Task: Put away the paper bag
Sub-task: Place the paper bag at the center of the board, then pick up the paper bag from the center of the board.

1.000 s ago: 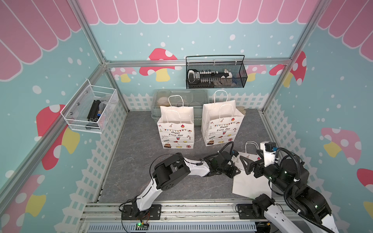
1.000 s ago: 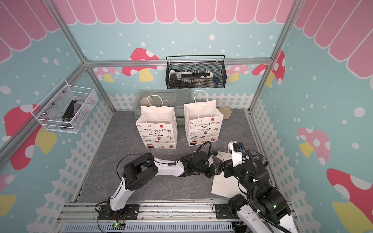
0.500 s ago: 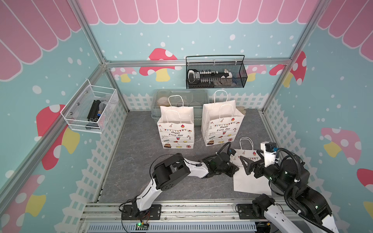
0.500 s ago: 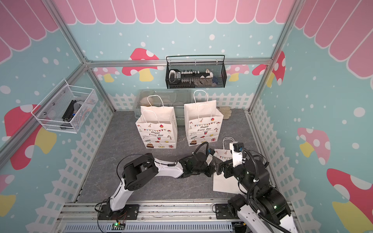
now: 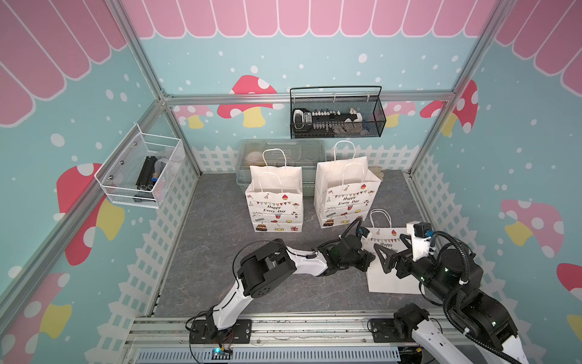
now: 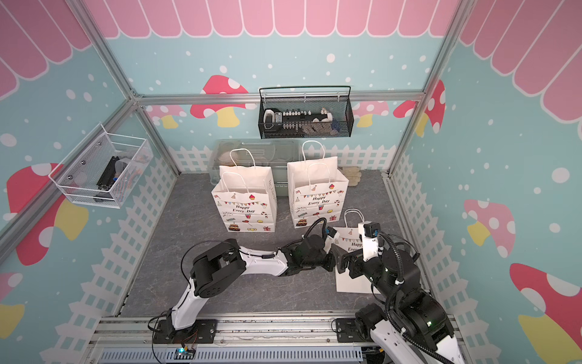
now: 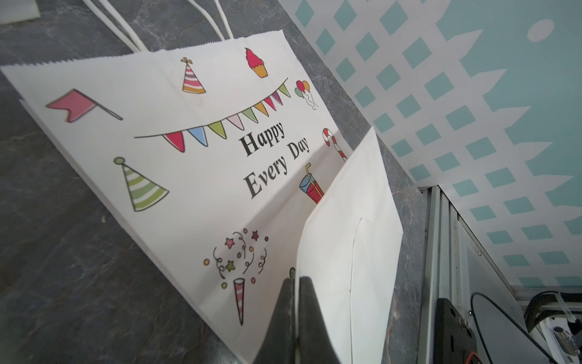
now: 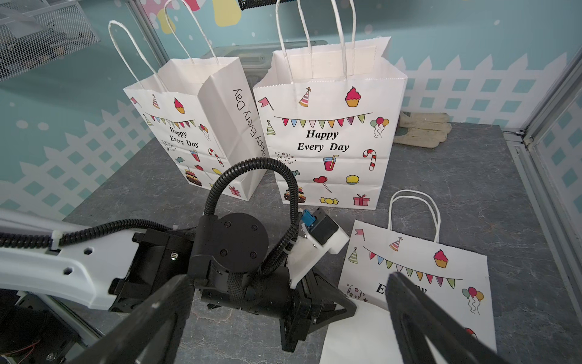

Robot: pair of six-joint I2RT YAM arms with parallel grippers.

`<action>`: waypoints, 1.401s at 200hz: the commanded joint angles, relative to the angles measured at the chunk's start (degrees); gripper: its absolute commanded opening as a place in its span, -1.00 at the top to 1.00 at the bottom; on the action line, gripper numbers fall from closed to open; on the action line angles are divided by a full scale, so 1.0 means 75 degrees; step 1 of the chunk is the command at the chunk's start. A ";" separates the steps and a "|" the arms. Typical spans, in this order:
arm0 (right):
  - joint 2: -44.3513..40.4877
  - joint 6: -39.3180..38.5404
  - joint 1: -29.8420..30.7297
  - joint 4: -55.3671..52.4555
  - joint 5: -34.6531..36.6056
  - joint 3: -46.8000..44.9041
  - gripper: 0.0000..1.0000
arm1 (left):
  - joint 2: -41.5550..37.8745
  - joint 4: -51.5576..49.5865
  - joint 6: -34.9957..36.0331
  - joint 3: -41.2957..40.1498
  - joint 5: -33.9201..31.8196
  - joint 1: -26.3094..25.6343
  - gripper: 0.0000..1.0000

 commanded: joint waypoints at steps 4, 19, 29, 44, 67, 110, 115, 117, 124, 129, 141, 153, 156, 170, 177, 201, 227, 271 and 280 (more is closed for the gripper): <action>-0.0025 0.0106 0.0021 0.0159 -0.0062 -0.0088 -0.97 | 0.0089 -0.0027 -0.0102 0.0139 -0.0100 -0.0068 1.00; -0.0040 0.0106 0.0021 0.0150 -0.0053 -0.0088 -0.97 | 0.0120 -0.0090 -0.0062 0.0185 -0.0038 -0.0076 0.85; -0.0050 0.0106 0.0024 0.0148 -0.0059 -0.0088 -0.97 | 0.0111 -0.0181 0.0017 0.0237 -0.0047 -0.0107 0.67; -0.0062 0.0095 0.0022 0.0146 -0.0048 -0.0107 -0.97 | 0.0047 -0.0440 0.0223 0.0324 -0.0159 -0.0163 0.39; -0.0053 0.0051 0.0022 0.0146 0.0008 -0.0144 -0.97 | -0.0171 -0.0758 0.0447 0.0315 -0.0407 -0.0237 -0.01; 0.0227 -0.0174 0.0015 0.0739 0.0262 -0.0363 -0.97 | -0.1838 -0.0199 0.0659 -0.0974 -0.1608 -0.0226 -0.19; 0.0317 -0.0263 0.0024 0.0906 0.0243 -0.0388 -0.98 | -0.2109 -0.0209 0.0753 -0.1107 -0.1736 -0.0190 -0.20; 0.0358 -0.0297 0.0021 0.0977 0.0236 -0.0397 -0.97 | -0.2236 -0.0217 0.0789 -0.1155 -0.1780 -0.0174 -0.20; 0.0494 -0.0425 0.0024 0.1226 0.0263 -0.0416 -0.97 | -0.2617 -0.0292 0.0954 -0.1307 -0.1921 -0.0101 -0.20; 0.0593 -0.0511 0.0019 0.1413 0.0328 -0.0437 -0.97 | -0.2861 -0.0353 0.1116 -0.1367 -0.1977 -0.0049 -0.20; 0.0891 -0.0748 0.0012 0.1867 0.0585 -0.0443 -0.97 | -0.3367 -0.0813 0.1601 -0.1347 -0.2172 0.0099 -0.20; 0.1229 -0.0967 -0.0016 0.2353 0.0943 -0.0439 -0.97 | -0.3842 -0.1402 0.2170 -0.1172 -0.2505 0.0228 -0.20; 0.1330 -0.1015 -0.0031 0.2490 0.1011 -0.0418 -0.97 | -0.3945 -0.1555 0.2305 -0.1131 -0.2615 0.0244 -0.20; 0.1825 -0.1110 -0.0193 0.3089 0.1331 -0.0306 -0.97 | -0.4332 -0.1908 0.2940 -0.0999 -0.3096 0.0425 -0.20; 0.2074 -0.1030 -0.0330 0.3373 0.1418 -0.0232 -0.97 | -0.4462 -0.1923 0.3194 -0.0996 -0.3238 0.0561 -0.20; 0.2854 -0.0371 -0.1004 0.4343 0.1195 0.0023 -0.97 | -0.4610 -0.1763 0.3693 -0.0996 -0.3201 0.1156 -0.24; 0.3300 0.0013 -0.1543 0.5193 0.1436 0.0088 -0.97 | -0.4467 -0.1603 0.4284 -0.0923 -0.3163 0.1598 -0.37; 0.3677 -0.0194 -0.2146 0.5726 0.1091 -0.0170 -0.97 | -0.3996 -0.1272 0.4754 -0.0818 -0.2741 0.2119 -0.60; 0.3630 -0.0210 -0.2274 0.5721 0.1045 -0.0293 -0.97 | -0.3859 -0.1177 0.4719 -0.0792 -0.2633 0.2222 -0.61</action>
